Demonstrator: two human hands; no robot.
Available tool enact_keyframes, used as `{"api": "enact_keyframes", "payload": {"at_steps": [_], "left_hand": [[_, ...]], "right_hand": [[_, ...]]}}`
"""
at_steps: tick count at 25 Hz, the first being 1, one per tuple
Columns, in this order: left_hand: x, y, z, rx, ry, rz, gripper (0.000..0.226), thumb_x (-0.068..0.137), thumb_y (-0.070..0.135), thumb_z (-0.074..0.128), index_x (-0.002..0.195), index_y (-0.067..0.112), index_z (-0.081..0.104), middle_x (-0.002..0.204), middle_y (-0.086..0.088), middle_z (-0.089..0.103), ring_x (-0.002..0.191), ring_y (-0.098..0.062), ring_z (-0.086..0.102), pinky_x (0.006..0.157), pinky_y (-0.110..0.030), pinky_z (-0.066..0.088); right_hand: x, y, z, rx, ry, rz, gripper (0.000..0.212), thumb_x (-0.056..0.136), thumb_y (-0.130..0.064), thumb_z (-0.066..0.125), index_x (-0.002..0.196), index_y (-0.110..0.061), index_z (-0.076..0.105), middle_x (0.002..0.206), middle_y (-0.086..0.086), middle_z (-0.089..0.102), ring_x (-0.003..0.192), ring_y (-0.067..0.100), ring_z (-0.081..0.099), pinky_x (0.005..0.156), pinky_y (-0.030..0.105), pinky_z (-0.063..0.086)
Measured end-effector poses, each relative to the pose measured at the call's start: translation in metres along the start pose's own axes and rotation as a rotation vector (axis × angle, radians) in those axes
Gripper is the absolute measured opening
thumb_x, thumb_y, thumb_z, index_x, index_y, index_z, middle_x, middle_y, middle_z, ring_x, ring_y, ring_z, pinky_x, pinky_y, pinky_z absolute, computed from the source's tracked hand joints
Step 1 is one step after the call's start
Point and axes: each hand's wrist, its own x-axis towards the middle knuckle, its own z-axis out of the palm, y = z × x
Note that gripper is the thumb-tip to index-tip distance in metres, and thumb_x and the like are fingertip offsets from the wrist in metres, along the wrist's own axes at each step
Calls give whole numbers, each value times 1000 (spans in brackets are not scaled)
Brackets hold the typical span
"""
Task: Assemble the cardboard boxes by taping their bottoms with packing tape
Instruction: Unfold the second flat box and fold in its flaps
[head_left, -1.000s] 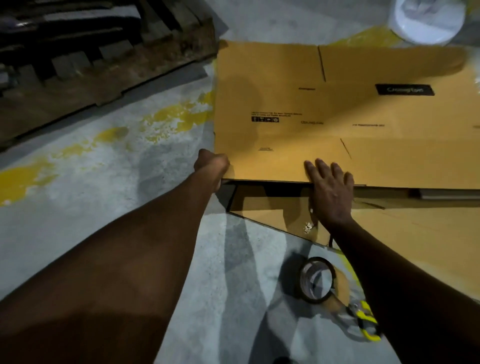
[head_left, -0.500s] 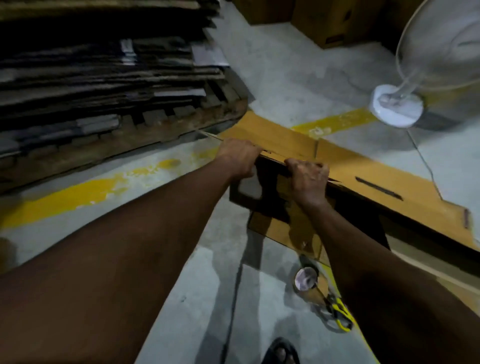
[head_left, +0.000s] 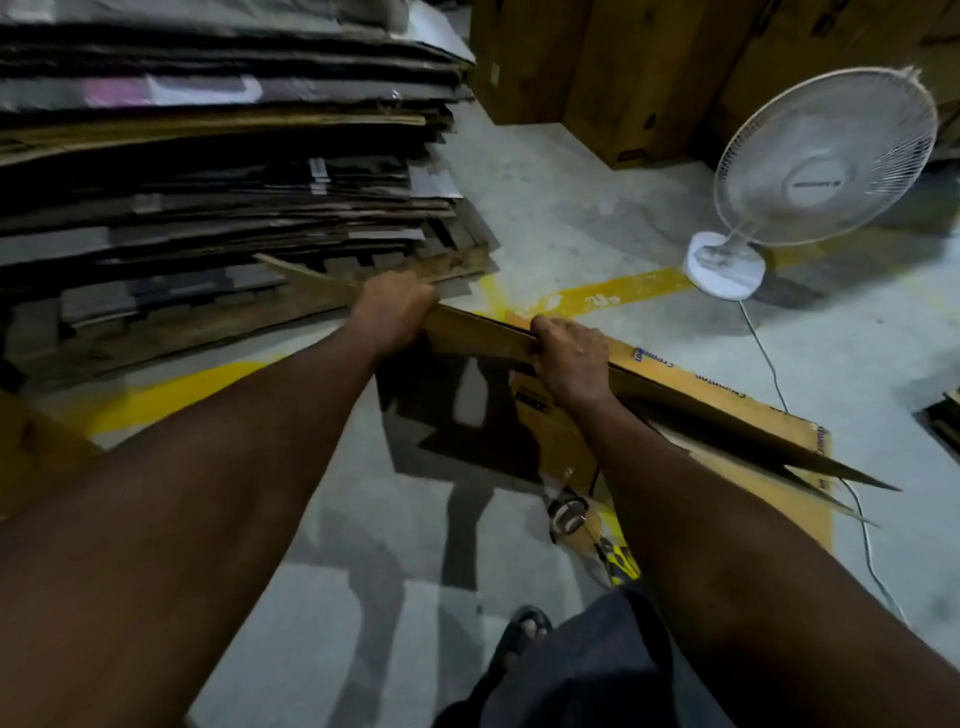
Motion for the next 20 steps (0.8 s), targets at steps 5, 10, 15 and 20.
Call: {"api": "enact_keyframes", "payload": {"at_steps": [5, 10, 15, 20], "left_hand": [[-91, -58, -29, 56, -91, -187, 14, 88, 16, 59, 97, 18, 70, 90, -11, 67, 85, -33, 65, 68, -37, 54], [-145, -90, -61, 0, -172, -201, 44, 86, 32, 61, 130, 33, 53, 109, -3, 66, 99, -24, 62, 64, -29, 43], [-210, -101, -57, -133, -68, -348, 14, 91, 23, 54, 100, 28, 64, 86, 4, 56, 83, -15, 56, 67, -30, 37], [-252, -111, -50, -144, 3, -387, 8, 93, 22, 53, 96, 26, 59, 79, 3, 54, 74, -15, 50, 64, -30, 40]], "right_hand": [[-15, -48, -39, 49, -53, -90, 12, 92, -20, 56, 103, -19, 61, 93, 8, 68, 85, 33, 64, 61, 33, 35], [-14, -160, -76, 50, -2, -331, 12, 97, -25, 53, 102, -22, 64, 79, 4, 64, 76, 28, 64, 59, 32, 30], [-22, -259, -92, 120, -24, -451, 18, 98, -34, 54, 114, -28, 59, 98, -1, 64, 92, 22, 60, 73, 33, 34], [-23, -274, -76, 64, 36, -460, 36, 84, -44, 68, 114, -28, 55, 109, 2, 67, 105, 30, 55, 90, 46, 39]]}}
